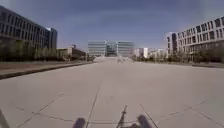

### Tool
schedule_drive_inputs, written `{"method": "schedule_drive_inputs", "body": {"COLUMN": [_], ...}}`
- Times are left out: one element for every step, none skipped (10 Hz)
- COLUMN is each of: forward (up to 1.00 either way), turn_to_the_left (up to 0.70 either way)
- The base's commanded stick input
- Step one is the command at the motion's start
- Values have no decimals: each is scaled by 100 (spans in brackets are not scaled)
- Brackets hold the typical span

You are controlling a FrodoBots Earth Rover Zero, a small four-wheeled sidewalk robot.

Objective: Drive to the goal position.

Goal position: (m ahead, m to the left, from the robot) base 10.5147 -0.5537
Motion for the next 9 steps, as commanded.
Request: {"method": "schedule_drive_inputs", "body": {"forward": [70,70,70,70,70,70,70,70,70], "turn_to_the_left": [0,0,0,0,0,0,0,0,0]}}
